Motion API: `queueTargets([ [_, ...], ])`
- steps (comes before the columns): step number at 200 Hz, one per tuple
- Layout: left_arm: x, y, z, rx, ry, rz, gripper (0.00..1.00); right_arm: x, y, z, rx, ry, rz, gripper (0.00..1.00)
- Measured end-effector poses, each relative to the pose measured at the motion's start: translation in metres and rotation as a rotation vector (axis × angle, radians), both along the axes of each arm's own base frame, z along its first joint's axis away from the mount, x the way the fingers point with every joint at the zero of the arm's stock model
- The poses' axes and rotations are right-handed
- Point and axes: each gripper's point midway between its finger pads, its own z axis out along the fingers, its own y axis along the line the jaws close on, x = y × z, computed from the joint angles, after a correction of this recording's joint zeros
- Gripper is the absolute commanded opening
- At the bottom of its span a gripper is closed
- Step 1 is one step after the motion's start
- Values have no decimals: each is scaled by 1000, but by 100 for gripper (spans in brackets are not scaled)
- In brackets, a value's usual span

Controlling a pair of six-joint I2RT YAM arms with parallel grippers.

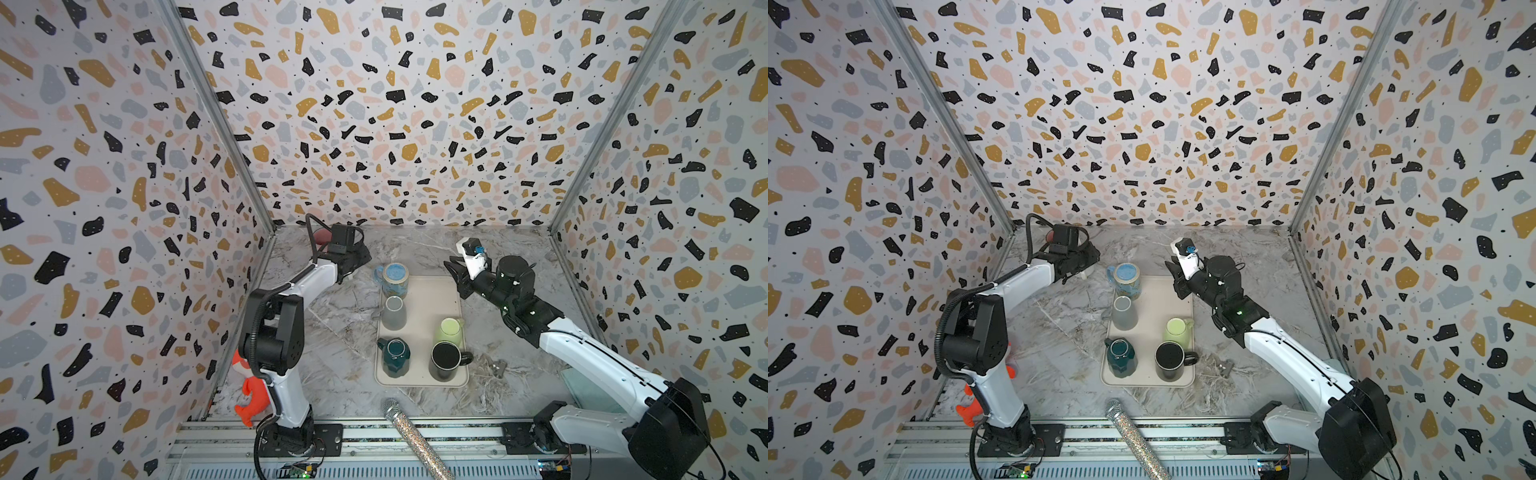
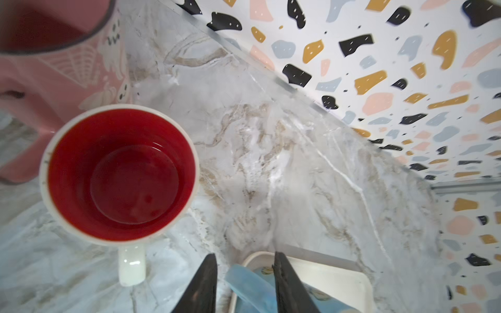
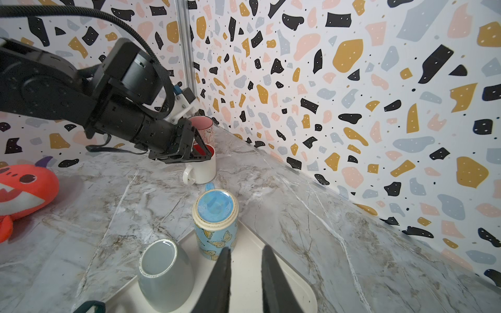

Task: Turn the mug right side up
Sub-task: Move the mug to the top-left of the table, then pick up the mug from the tray.

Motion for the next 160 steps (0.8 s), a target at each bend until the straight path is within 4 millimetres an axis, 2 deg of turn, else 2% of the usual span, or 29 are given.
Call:
queueTargets([
  [31,-5,-2,14,-74,77,78,49,0,0,1,3,0,0,22],
  [62,-11,1,25,-100,160,178,50,-1,-2,4,8,-7,-2,22],
  [88,-8,-4,32,-136,204,216,50,-2,-4,8,17,-13,-8,22],
  [107,-9,-11,16,-167,267,225,50,-1,-6,9,21,-12,-12,22],
  [140,-19,-27,-31,-136,429,233,50,1,-11,11,26,-15,-27,22],
  [160,-26,-34,-47,-126,484,230,50,3,-16,11,28,-13,-40,22],
])
